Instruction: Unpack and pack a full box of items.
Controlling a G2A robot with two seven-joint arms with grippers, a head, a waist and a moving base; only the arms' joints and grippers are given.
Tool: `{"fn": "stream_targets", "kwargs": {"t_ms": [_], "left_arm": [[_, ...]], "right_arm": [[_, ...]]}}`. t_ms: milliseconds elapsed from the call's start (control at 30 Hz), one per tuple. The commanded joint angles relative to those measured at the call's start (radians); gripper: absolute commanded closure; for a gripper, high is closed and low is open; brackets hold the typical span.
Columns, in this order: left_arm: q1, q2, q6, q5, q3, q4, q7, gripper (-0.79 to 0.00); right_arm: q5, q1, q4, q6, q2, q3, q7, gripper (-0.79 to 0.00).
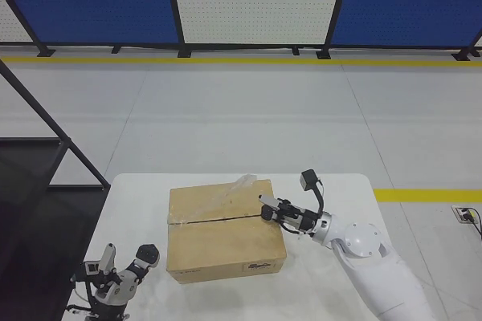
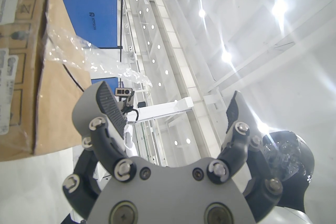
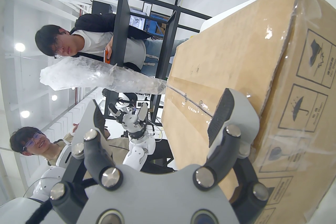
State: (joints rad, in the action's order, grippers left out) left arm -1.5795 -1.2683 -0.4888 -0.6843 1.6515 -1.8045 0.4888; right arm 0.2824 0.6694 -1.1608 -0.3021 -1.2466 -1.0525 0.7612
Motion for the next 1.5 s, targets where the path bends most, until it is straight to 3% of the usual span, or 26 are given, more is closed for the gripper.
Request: {"fn": "stream_targets", "kwargs": {"t_ms": [0, 233, 567, 1000, 1467], "left_arm": [[0.015, 0.0, 0.017, 0.001, 0.007, -0.001, -0.019, -0.785], [0.095, 0.004, 0.142, -0.001, 0.027, 0.011, -0.073, -0.785], [0.182, 0.012, 0.256, 0.028, 0.03, 0.071, -0.048, -0.785], [0.252, 0.015, 0.329, 0.078, -0.013, 0.115, -0.042, -0.785], [0.287, 0.014, 0.343, 0.131, -0.049, 0.145, -0.087, -0.785]], "right_arm": [[-0.003, 0.004, -0.012, 0.005, 0.002, -0.007, 0.003, -0.785], [0.002, 0.001, -0.015, 0.009, -0.004, 0.002, 0.017, -0.785], [0.022, -0.042, 0.045, 0.009, -0.02, 0.023, 0.023, -0.785], [0.043, -0.082, 0.132, 0.002, -0.038, 0.04, 0.041, -0.785], [0.034, -0.069, 0.119, -0.03, -0.04, 0.026, 0.053, -0.785]]}}
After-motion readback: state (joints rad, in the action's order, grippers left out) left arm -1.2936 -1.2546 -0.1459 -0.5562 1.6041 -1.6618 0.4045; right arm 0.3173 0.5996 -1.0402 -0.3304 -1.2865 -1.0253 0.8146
